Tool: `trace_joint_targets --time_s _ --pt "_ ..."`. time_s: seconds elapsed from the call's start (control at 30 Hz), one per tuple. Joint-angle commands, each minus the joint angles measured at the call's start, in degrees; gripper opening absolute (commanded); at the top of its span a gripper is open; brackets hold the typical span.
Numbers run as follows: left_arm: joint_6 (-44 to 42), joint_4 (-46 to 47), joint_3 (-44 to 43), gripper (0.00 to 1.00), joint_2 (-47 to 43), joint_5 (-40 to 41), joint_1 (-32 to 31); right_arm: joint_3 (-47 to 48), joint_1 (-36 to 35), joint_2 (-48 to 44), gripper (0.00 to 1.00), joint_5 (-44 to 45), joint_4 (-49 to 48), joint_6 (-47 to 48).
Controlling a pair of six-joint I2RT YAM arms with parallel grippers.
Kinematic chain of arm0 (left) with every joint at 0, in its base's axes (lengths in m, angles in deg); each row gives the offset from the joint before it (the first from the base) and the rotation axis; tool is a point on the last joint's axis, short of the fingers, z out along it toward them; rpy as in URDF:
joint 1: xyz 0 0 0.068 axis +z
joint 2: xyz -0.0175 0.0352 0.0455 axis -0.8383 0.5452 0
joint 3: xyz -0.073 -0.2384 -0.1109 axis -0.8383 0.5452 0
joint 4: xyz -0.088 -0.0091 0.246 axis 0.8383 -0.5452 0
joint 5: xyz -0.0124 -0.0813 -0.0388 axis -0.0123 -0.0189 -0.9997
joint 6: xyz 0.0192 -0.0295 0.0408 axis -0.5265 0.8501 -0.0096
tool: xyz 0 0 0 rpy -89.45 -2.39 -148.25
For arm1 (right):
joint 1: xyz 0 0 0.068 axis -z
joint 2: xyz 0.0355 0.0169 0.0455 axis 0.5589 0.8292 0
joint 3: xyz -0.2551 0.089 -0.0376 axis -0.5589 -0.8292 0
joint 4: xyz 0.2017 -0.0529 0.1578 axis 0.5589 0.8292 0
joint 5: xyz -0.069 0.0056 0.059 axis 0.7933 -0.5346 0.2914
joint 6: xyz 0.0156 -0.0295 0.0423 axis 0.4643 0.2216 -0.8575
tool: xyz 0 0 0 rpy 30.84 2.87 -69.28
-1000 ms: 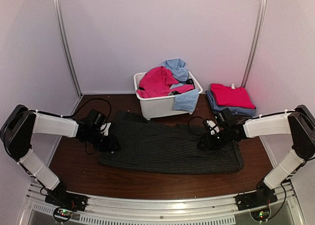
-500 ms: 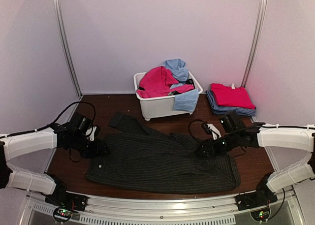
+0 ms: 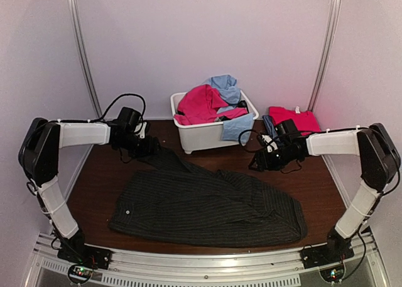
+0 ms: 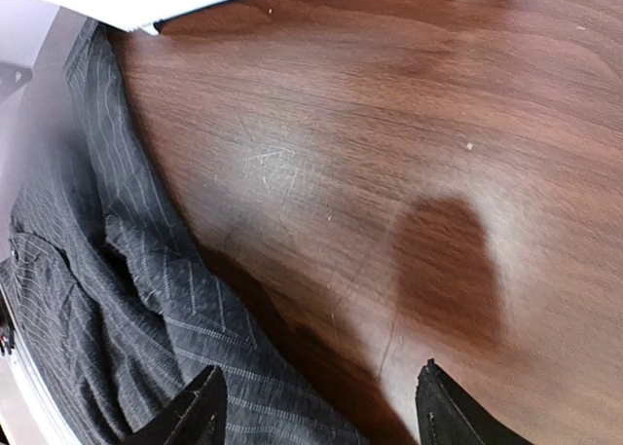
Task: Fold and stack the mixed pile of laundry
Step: Move the 1/3-folded shirt to the center of the board, then adjust the 1/3-folded shirt at the center of the board.
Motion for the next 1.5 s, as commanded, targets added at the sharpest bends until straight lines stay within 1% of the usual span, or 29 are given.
trace_joint_targets --time_s 0.0,0.07,0.2,0.27,0.3,0.33,0.37,0.47,0.57,0.67,0.73,0.77,0.87,0.93,0.97,1.0,1.07,1.13,1.3,1.37,1.4,1.47 --pt "-2.6 2.4 -6.9 0.84 6.9 2.0 2.3 4.4 -0.1 4.9 0.67 -4.2 0.2 3.9" --pt "-4.1 1.5 -11.0 0.89 10.6 3.7 2.7 4.0 -0.2 5.8 0.67 -4.2 0.0 3.9" --pt "-6.8 -4.2 -21.1 0.91 17.5 10.1 3.4 2.7 -0.9 6.5 0.67 -6.9 0.0 4.0" --pt "-6.5 -6.3 -24.3 0.94 20.2 11.3 4.4 2.4 -1.6 7.0 0.66 -8.6 0.0 4.0" --pt "-6.5 -6.9 -25.5 0.97 21.3 11.3 4.7 2.2 -2.1 7.2 0.66 -8.9 -0.4 3.7" --pt "-6.8 -7.7 -26.6 0.98 22.5 11.3 4.8 2.0 -2.7 7.3 0.66 -9.2 -0.6 3.7" --pt "-7.2 -8.8 -28.0 0.98 23.7 13.5 4.7 2.1 -3.3 7.3 0.66 -9.5 -0.7 3.9" --pt "-8.0 -12.1 -31.5 0.98 27.9 14.1 4.6 1.7 -4.2 7.0 0.66 -10.0 -1.3 3.3" --pt "-9.9 -13.6 -32.6 0.98 30.0 15.1 3.4 1.2 -4.3 5.7 0.66 -9.8 -1.6 3.0" --pt "-11.5 -16.2 -33.5 0.96 32.4 18.4 1.8 1.6 -4.2 4.2 0.66 -9.1 -1.1 2.9" --pt "-12.0 -17.0 -33.3 0.85 33.3 18.2 1.6 1.8 -4.0 2.9 0.67 -8.1 -0.7 2.8" --pt "-12.0 -17.0 -32.7 0.74 33.3 18.1 1.6 1.9 -3.9 2.3 0.67 -7.9 -0.7 2.7" --pt "-12.1 -15.1 -31.0 0.30 31.7 16.9 1.6 2.0 -3.4 0.0 0.68 -7.7 -1.3 2.4" --pt "-13.0 -14.3 -30.6 0.09 29.8 16.4 1.6 2.3 -2.9 -1.6 0.70 -7.3 -1.6 2.3" --pt "-13.5 -13.7 -30.5 0.00 28.4 16.3 1.6 2.6 -2.5 -2.6 0.70 -7.2 -1.7 2.3" --pt "-14.0 -12.9 -30.1 0.00 26.9 15.8 1.6 2.7 -2.1 -3.4 0.71 -7.0 -1.9 2.3" --pt "-15.4 -8.1 -26.8 0.00 22.1 13.1 1.6 3.0 -1.3 -5.4 0.71 -7.5 -2.5 2.2" --pt "-17.6 -2.0 -22.5 0.00 14.7 7.8 1.5 3.1 -0.5 -7.4 0.71 -8.1 -3.7 1.9" --pt "-22.4 11.8 -12.7 0.00 0.4 -2.0 -0.4 4.1 0.7 -11.4 0.72 -8.7 -5.3 1.5" --pt "-25.2 16.7 -9.5 0.00 -4.1 -7.5 -1.3 4.8 0.9 -12.1 0.73 -9.4 -6.0 1.4" --pt "-27.0 20.5 -7.5 0.00 -6.1 -11.8 -1.7 5.3 0.9 -12.4 0.73 -9.9 -6.5 1.2" --pt "-29.2 25.3 -4.8 0.00 -9.6 -19.4 -2.4 6.3 1.1 -12.6 0.73 -11.0 -7.8 1.0"
